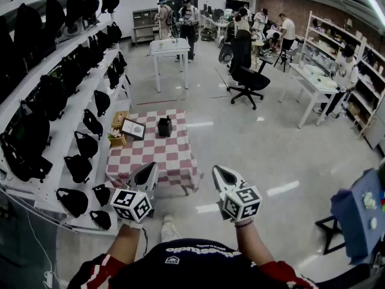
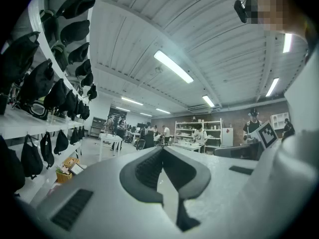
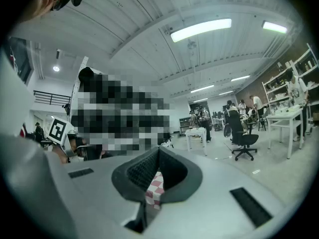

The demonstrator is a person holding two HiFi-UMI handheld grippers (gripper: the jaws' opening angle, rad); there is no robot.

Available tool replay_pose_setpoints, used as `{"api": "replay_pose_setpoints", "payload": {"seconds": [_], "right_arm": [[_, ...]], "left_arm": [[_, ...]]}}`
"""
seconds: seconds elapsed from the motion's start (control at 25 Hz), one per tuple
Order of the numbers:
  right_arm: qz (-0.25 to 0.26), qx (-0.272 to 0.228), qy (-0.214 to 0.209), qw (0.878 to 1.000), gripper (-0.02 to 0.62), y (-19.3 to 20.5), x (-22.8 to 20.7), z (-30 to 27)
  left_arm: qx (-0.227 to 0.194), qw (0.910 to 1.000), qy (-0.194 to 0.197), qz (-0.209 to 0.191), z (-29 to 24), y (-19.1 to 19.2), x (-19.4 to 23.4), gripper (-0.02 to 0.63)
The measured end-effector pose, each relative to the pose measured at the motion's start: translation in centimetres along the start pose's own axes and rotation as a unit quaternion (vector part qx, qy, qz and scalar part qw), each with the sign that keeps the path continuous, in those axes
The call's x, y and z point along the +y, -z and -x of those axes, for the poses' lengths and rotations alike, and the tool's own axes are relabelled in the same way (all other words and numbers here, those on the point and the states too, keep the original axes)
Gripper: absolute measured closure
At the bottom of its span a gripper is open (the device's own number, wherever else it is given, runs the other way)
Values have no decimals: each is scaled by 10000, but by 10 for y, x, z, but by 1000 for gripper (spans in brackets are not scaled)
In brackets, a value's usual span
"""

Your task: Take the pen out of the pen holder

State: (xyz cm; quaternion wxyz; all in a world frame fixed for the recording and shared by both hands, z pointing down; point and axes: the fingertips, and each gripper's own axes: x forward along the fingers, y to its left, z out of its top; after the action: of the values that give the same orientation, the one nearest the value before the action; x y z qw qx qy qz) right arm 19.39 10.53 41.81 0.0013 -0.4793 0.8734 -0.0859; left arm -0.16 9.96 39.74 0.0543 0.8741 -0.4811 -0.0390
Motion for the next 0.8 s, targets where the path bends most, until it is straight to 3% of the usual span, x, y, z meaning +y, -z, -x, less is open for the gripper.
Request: {"api": "replay_pose_setpoints", "payload": {"seconds": [0.56,0.8], "right_arm": [[-81,10,46,10000,592,5,0,-2],[-424,-38,-156,9990,592,11,6,-2]], "left_arm": [[126,9999,-14,52,-1,4,5,600],[66,9999,-112,105,1,6,11,600]]}}
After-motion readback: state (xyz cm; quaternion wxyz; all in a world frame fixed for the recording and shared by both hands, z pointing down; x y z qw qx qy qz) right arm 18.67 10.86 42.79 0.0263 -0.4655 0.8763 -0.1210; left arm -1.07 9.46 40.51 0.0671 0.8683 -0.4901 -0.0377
